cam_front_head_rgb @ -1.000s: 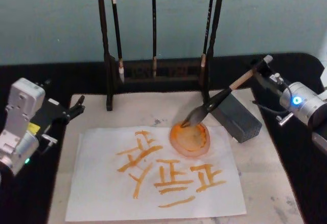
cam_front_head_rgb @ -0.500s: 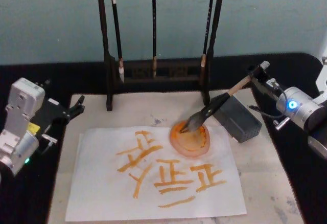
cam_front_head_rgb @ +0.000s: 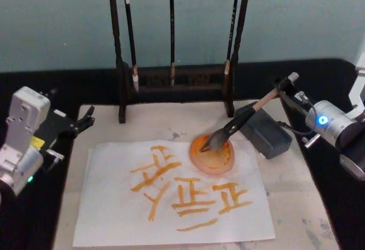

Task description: Pick up the brush from the inkstone, write on the paper, then place the brush back to its original position.

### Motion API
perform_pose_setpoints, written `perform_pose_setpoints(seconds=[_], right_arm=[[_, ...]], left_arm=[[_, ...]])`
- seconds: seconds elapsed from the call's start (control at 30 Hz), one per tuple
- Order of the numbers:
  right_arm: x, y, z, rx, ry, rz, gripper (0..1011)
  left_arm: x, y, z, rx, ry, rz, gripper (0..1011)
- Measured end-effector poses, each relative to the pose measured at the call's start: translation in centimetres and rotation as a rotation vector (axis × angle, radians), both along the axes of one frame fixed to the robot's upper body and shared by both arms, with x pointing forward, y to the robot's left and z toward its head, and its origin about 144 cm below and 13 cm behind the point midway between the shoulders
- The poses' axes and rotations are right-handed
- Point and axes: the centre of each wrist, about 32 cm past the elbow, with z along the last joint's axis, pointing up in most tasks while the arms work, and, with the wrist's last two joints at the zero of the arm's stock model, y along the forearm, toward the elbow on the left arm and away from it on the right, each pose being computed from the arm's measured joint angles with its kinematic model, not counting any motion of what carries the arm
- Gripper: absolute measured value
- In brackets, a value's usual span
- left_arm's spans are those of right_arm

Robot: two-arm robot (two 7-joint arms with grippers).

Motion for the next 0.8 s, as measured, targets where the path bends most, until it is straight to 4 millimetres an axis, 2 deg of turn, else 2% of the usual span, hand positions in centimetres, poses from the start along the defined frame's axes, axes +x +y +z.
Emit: perform_pose_setpoints(seconds=[0.8], right_arm=[[0.05, 0.35, -0.44, -0.005, 0.014, -0.005, 0]], left_arm=[[0.0, 0.0, 0.0, 0.0, 0.0, 0.0, 1010]])
